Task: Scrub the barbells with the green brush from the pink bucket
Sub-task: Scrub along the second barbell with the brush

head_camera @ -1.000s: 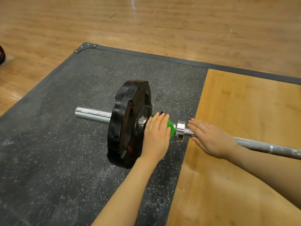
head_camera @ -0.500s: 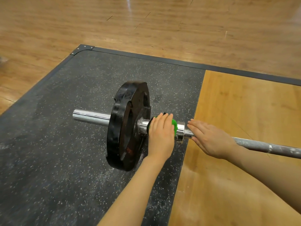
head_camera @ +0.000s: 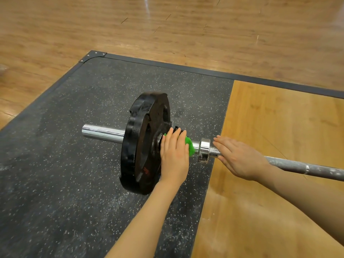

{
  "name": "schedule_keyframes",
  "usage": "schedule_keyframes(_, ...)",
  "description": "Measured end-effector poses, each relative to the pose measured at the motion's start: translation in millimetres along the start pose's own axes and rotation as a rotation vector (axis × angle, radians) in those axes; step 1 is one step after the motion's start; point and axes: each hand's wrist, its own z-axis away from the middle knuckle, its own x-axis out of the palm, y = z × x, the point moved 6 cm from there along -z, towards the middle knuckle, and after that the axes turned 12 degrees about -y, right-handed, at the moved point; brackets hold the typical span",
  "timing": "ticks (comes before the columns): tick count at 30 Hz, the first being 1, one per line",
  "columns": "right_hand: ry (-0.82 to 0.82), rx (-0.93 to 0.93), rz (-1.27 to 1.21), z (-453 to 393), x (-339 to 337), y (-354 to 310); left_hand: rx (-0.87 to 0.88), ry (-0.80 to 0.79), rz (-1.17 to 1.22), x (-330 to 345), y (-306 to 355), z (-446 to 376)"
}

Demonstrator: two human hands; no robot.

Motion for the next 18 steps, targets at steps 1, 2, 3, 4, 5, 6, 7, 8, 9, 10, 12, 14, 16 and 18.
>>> schedule_keyframes(1,0.000,0.001,-0.003,-0.4,0.3,0.5,-0.003,0.004,0.008,1.4,-1.1,3.5)
schedule_keyframes(2,0.000,0.001,-0.009,-0.7,0.4,0.8,-0.018,0.014,0.019,2.6,-2.2,8.0)
schedule_keyframes(3,0.003,0.000,-0.014,-0.9,0.5,1.1,-0.039,0.028,0.030,3.3,-3.4,12.9)
schedule_keyframes(4,0.007,-0.001,-0.018,-1.2,0.4,1.4,-0.062,0.039,0.042,4.3,-4.6,17.5)
schedule_keyframes(5,0.010,-0.003,-0.020,-1.4,0.1,1.6,-0.081,0.041,0.057,5.2,-5.5,21.1)
schedule_keyframes(6,0.013,-0.005,-0.020,-1.4,0.2,1.7,-0.096,0.038,0.073,5.6,-6.2,23.0)
schedule_keyframes(7,0.015,-0.006,-0.018,-1.6,0.7,1.5,-0.110,0.036,0.085,5.7,-6.5,22.5)
schedule_keyframes(8,0.017,-0.004,-0.016,-1.8,1.3,1.4,-0.125,0.037,0.091,4.9,-6.6,19.5)
schedule_keyframes(9,0.019,-0.002,-0.016,-2.1,2.0,1.5,-0.141,0.040,0.089,3.7,-6.5,14.3)
schedule_keyframes(10,0.018,-0.001,-0.018,-2.6,2.4,1.7,-0.154,0.044,0.074,2.0,-5.9,7.8)
schedule_keyframes(12,0.017,0.002,-0.021,-3.7,2.8,2.3,-0.154,0.042,0.019,-1.2,-3.5,-6.2)
schedule_keyframes(14,0.019,-0.002,-0.022,-4.9,2.3,2.9,-0.126,0.043,-0.044,-2.9,-1.4,-15.7)
schedule_keyframes(16,0.017,-0.004,-0.026,-5.7,1.4,4.3,-0.084,0.044,-0.094,-0.8,-0.3,-16.0)
schedule_keyframes(18,0.010,-0.002,-0.031,-6.0,2.0,6.2,-0.038,0.038,-0.112,3.6,1.8,-9.7)
